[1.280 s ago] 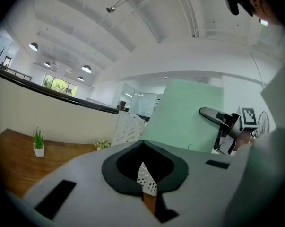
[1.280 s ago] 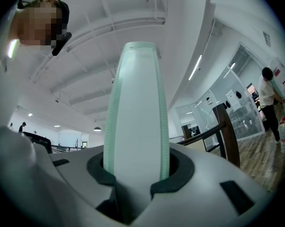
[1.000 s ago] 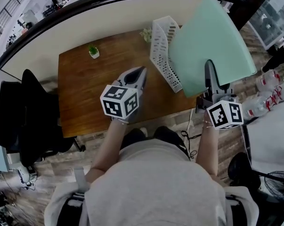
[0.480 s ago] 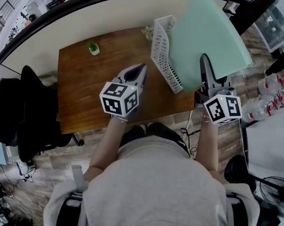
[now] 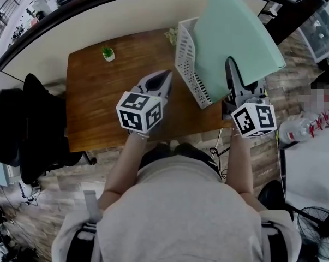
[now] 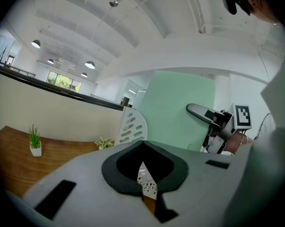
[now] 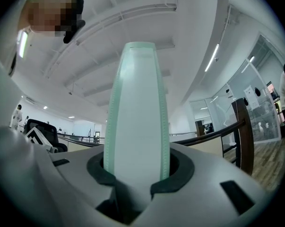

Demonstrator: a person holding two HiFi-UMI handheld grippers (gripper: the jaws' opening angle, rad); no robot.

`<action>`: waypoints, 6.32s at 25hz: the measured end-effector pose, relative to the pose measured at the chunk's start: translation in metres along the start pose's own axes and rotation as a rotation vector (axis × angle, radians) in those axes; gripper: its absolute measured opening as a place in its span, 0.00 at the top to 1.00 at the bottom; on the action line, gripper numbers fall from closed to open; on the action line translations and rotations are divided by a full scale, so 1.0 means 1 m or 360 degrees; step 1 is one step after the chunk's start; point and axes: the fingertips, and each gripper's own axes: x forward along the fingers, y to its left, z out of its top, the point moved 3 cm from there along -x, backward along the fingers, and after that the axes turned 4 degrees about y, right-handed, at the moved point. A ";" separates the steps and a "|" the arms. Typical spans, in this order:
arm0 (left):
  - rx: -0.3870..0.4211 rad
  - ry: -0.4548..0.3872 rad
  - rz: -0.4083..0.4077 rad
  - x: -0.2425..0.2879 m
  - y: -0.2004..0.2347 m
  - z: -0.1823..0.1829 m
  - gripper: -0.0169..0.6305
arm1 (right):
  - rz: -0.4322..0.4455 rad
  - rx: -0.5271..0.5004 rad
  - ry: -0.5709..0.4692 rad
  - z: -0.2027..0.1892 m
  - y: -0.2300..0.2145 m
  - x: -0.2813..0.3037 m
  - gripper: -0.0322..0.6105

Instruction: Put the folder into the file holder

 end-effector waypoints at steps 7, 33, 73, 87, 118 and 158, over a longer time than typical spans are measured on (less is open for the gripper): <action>-0.0025 0.0001 0.0022 0.003 0.008 0.000 0.96 | 0.0053 -0.0034 0.0032 -0.010 0.003 0.014 0.69; -0.0155 0.0098 0.0038 0.020 0.027 -0.032 0.95 | 0.0095 -0.0063 0.0214 -0.079 0.004 0.026 0.67; -0.0199 0.0198 0.0029 0.009 0.008 -0.067 0.96 | -0.0038 0.0257 0.0532 -0.155 0.001 -0.025 0.53; -0.0133 0.0226 -0.0126 0.008 -0.023 -0.070 0.95 | -0.0118 0.0239 0.0491 -0.132 0.006 -0.064 0.57; 0.0083 0.0169 -0.0235 -0.003 -0.046 -0.038 0.96 | 0.0431 0.0147 0.0382 -0.081 0.080 -0.037 0.94; -0.0036 0.0128 -0.0069 -0.017 -0.012 -0.044 0.96 | 0.0682 0.0195 0.0466 -0.103 0.113 0.002 0.94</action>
